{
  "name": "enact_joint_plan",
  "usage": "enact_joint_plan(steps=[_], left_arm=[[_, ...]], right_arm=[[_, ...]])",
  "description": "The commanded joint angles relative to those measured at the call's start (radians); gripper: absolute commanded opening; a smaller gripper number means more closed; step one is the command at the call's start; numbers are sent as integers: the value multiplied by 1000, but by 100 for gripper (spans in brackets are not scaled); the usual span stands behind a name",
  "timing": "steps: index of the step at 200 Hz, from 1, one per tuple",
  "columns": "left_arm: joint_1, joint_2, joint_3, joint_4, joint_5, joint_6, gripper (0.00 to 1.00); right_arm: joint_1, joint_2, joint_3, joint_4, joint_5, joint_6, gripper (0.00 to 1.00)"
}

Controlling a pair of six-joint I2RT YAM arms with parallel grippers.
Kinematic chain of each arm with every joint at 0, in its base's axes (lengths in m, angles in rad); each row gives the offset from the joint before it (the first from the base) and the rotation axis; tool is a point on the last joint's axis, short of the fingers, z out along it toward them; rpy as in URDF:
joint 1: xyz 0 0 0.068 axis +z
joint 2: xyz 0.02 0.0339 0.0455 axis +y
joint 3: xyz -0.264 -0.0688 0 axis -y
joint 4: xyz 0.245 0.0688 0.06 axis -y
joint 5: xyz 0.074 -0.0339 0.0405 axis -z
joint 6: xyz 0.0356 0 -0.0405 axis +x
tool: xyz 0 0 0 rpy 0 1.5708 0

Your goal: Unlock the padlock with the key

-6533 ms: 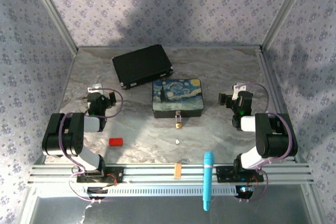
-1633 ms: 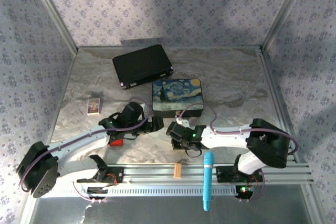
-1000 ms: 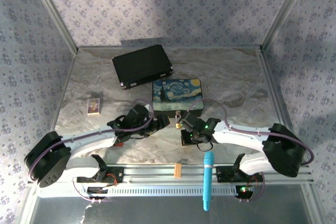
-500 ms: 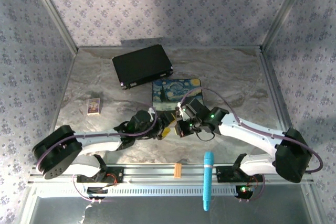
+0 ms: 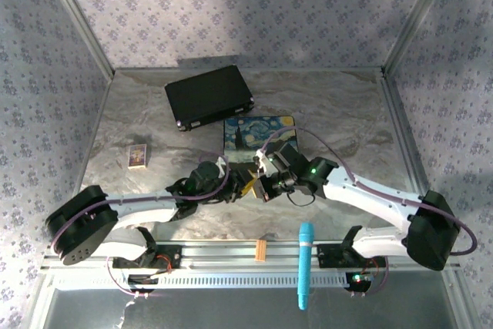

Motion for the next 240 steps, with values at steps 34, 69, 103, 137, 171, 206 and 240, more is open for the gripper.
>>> enact_joint_plan(steps=[34,69,103,137,171,206,240], left_arm=[[-6,-35,52,-68,49,59,3],[-6,-81,47,-153,8,86,0],[-6,-124,46,-213,-24,102,0],[-6,-119,46,-184,-21,117,19],[-8,-110,51,-126,-5,142,45],[-10,-113,59,-136,5,167,45],[-17,-24,56,-34,86,115,27]], right_arm=[[-21,-35,-4,3,0,-11,0],[-28,-36,-8,-30,31,-15,0],[-33,-41,-9,-51,44,-15,0],[-33,-30,-4,-46,17,-34,0],[-13,-22,-2,-6,-25,-46,0],[-1,-6,-7,18,-10,-33,0],[15,-20,-37,122,33,27,0]])
